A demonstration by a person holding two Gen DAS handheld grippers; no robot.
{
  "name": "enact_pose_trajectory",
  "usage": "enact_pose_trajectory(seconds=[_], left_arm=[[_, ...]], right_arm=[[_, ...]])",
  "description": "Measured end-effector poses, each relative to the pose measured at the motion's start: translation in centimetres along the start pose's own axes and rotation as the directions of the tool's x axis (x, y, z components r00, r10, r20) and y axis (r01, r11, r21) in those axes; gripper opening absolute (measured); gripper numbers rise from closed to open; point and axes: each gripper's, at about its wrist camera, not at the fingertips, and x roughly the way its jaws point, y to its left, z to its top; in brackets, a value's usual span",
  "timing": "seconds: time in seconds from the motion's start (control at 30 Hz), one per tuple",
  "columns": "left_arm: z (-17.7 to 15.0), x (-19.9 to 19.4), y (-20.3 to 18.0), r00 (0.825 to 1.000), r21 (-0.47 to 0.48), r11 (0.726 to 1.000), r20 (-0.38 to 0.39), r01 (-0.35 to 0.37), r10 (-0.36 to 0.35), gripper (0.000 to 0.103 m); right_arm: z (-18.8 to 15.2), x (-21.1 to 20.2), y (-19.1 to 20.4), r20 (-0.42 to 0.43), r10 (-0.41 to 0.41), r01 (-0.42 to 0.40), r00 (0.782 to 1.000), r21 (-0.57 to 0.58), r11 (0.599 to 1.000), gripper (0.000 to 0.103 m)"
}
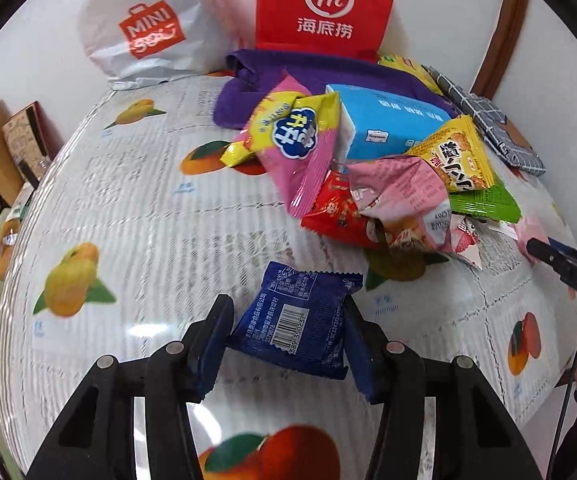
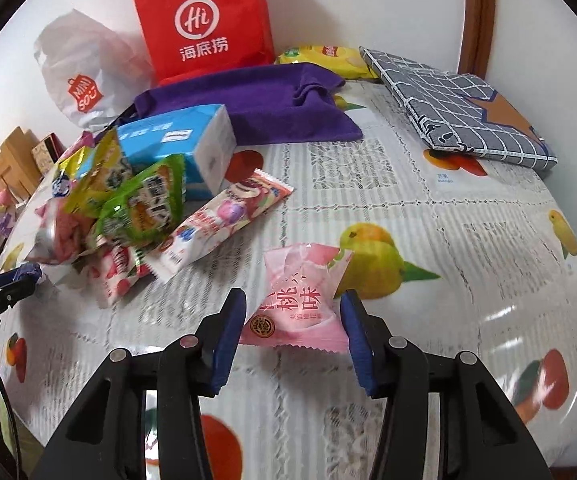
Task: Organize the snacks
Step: 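Grasp the blue snack packet with the left tool while the right tool grasps the pink peach candy, then carry the blue packet with the left tool while the right tool carries the pink candy to the purple towel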
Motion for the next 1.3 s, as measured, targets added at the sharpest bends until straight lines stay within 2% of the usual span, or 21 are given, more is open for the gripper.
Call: enact_pose_trajectory(seconds=[0.23, 0.3, 0.33, 0.47, 0.53, 0.57, 0.63, 0.67, 0.7, 1.0, 1.3], left_arm=[[-1.3, -0.9, 0.5, 1.0, -0.024, 1.0, -0.003, -0.019, 0.019, 0.051], [-1.5, -0.9, 0.6, 1.0, -0.035, 0.999, -0.011, -0.019, 0.019, 0.051], [-1.6, -0.8, 0.7, 1.0, -0.042, 0.999, -0.014, -0.014, 0.014, 0.051], [-2.0, -0.1, 0.7, 0.999, -0.059, 0.998, -0.03, -0.018, 0.016, 0.052], [-2.0, 0.2, 0.3, 0.999, -0.045, 0.998, -0.028, -0.041, 0.039, 0.055], [-2.0, 0.3, 0.1, 0.998, -0.036, 0.998, -0.026, -0.052, 0.051, 0.055], [-2.1, 0.5, -0.3, 0.997, -0.019, 0.997, -0.023, -0.08, 0.08, 0.055], [-2.1, 0.5, -0.4, 0.996, -0.015, 0.996, -0.017, -0.085, 0.085, 0.051], [-2.1, 0.4, -0.5, 0.996, -0.008, 0.996, -0.012, -0.086, 0.086, 0.051], [-0.6, -2.0, -0.6, 0.999, -0.009, 0.999, 0.013, -0.042, 0.042, 0.05], [4.1, -4.6, -1.3, 0.996, -0.025, 0.998, 0.065, 0.054, -0.053, 0.05]], right_arm=[[-1.6, 0.1, 0.9, -0.038, -0.023, 0.021, 0.999, -0.042, 0.999, 0.052], [-1.5, 0.1, 0.9, -0.036, -0.021, 0.019, 0.999, -0.03, 0.999, 0.065], [-1.3, 0.1, 0.9, -0.031, -0.019, 0.018, 0.999, -0.023, 1.0, 0.066], [-0.7, 0.9, 0.8, -0.037, -0.022, 0.021, 0.999, -0.011, 1.0, 0.067], [-0.5, 1.1, 0.6, -0.029, -0.013, 0.013, 1.0, 0.007, 1.0, 0.067], [-0.5, 1.1, 0.5, -0.03, -0.014, 0.014, 0.999, 0.012, 1.0, 0.066], [-0.6, 1.1, 0.4, -0.023, -0.036, 0.036, 0.999, 0.013, 0.999, 0.053], [-0.6, 1.0, 0.4, -0.019, -0.046, 0.046, 0.999, 0.007, 0.999, 0.044], [-0.7, 0.9, 0.4, -0.016, -0.043, 0.044, 0.999, 0.004, 0.999, 0.042], [0.1, -0.9, 0.2, 0.014, 0.001, -0.001, 1.0, 0.036, 0.999, 0.042], [4.4, -3.1, 2.0, 0.108, -0.005, 0.007, 0.994, -0.021, 1.0, 0.042]])
